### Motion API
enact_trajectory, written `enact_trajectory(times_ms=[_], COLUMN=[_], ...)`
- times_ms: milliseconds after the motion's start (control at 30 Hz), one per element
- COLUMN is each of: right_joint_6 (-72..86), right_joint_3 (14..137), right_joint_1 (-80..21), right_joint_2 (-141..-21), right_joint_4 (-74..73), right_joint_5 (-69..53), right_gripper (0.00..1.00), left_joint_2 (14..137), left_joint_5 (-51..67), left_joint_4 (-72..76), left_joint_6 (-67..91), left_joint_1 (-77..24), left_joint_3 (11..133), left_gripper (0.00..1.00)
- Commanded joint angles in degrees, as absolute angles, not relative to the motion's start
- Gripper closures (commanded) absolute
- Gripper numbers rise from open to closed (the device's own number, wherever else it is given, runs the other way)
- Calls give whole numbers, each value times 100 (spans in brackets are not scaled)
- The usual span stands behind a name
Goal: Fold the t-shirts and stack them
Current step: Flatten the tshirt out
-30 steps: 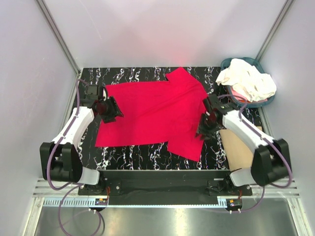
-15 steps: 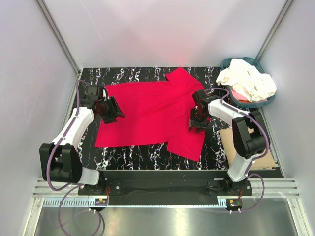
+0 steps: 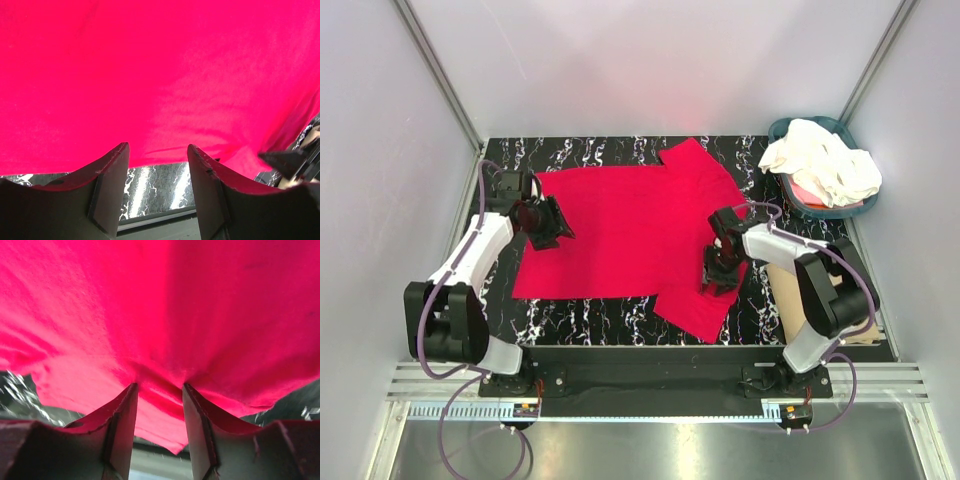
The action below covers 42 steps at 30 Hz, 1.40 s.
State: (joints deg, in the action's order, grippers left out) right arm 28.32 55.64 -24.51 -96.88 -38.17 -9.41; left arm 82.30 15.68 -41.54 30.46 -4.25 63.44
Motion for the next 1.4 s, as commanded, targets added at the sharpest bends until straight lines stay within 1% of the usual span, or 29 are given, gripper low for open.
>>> enact_trajectory(times_ms=[0, 100, 167, 333, 400, 533, 667, 767, 833, 900, 933, 967, 1000, 1067, 1100, 1133, 1200, 1267, 1367], right_joint_6=[2751, 2742, 2777, 2663, 2593, 2382, 2277, 2233, 2285, 2442, 2504, 2583, 2714, 2830, 2908, 2927, 2988, 3014, 3041], right_joint_3=[5028, 4922, 5141, 6158, 6528, 7809, 8954, 9929, 10604, 11185, 11371, 11564, 11888, 12180, 12303, 12522, 12795, 12937, 13174], right_joint_1=[-2540, -2566, -2575, -2435, -2304, -1934, -1486, -1389, -1327, -1301, -1283, -1266, -1240, -1230, -1230, -1230, -1222, -1222, -1222], right_joint_2=[-9387, -9010, -8790, -8911, -9324, -9992, -10790, -11398, -11679, -12049, -12311, -12444, -12576, -12910, -13024, -13208, -13394, -13631, -13956], right_joint_4=[-4235, -4446, -4578, -4790, -4842, -4931, -4948, -4931, -4931, -4913, -4904, -4904, -4913, -4904, -4913, -4913, -4922, -4922, -4913], right_joint_5=[-1362, -1459, -1354, -924, -897, -528, -282, 104, 342, 710, 808, 843, 826, 835, 844, 879, 896, 940, 1046], right_gripper=[51, 50, 50, 36, 36, 35, 35, 36, 37, 41, 43, 46, 55, 69, 76, 85, 90, 93, 97], left_joint_2=[8270, 8306, 8349, 8481, 8595, 9060, 9631, 10212, 10588, 10949, 11064, 11152, 11353, 11548, 11627, 11793, 12022, 12181, 12436], left_joint_5=[1687, 1679, 1687, 1653, 1670, 1635, 1495, 1319, 1406, 1633, 1783, 1897, 1994, 2065, 2074, 2057, 2057, 2100, 2319], left_joint_4=[-4113, -4122, -4113, -4096, -4087, -3920, -3648, -3332, -2981, -2613, -2471, -2348, -2190, -2118, -2118, -2118, -2048, -1969, -1549], left_joint_6=[2953, 2900, 2892, 2892, 2839, 2698, 2961, 3277, 3479, 3883, 4015, 4269, 4376, 4544, 4553, 4570, 4667, 4790, 5149], left_joint_1=[-413, -404, -404, -404, -404, -413, -413, -404, -343, -238, -194, -159, -97, -27, -9, -9, 184, 237, 299], left_joint_3=[6680, 6750, 6759, 6820, 6969, 7443, 8041, 8463, 8657, 8789, 8815, 8868, 8920, 9035, 9174, 9237, 9351, 9386, 9256], left_gripper=[45, 44, 44, 44, 44, 42, 42, 44, 46, 51, 58, 67, 71, 80, 87, 90, 96, 99, 100])
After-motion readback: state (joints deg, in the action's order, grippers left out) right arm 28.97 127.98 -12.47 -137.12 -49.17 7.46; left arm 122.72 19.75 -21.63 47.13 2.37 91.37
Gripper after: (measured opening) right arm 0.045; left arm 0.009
